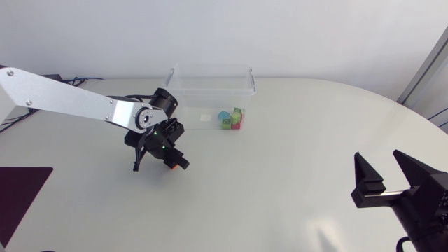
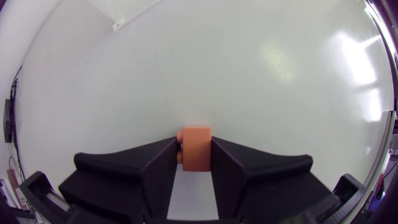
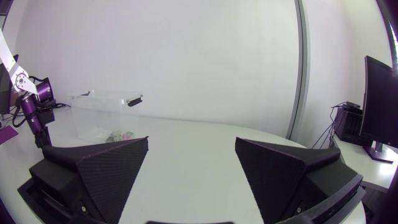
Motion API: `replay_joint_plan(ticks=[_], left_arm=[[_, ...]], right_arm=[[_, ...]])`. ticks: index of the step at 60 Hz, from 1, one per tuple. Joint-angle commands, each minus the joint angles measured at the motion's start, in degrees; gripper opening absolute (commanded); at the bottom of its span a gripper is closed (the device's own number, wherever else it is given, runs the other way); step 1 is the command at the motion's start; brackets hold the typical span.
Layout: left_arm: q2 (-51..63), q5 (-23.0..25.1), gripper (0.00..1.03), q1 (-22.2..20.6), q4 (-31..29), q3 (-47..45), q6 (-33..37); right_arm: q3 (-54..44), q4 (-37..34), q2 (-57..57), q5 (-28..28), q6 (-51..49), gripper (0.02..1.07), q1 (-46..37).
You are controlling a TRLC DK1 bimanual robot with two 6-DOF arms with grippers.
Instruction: Place the duplo bricks in the container
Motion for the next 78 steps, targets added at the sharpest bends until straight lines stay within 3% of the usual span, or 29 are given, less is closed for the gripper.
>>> replay_joint_plan(ticks=[1, 78], left_arm=[[1.1, 0.1, 0.26, -0.4, -0.5, 0.3, -0.8], [-13.0, 0.2, 0.25, 1.9, -0.5, 1.3, -1.0]], right_arm=[[-1.5, -0.5, -0.4, -0.1, -1.1, 1.03, -0.6], [-1.5, -0.5, -0.5, -0.1, -1.1, 1.03, -0.6]])
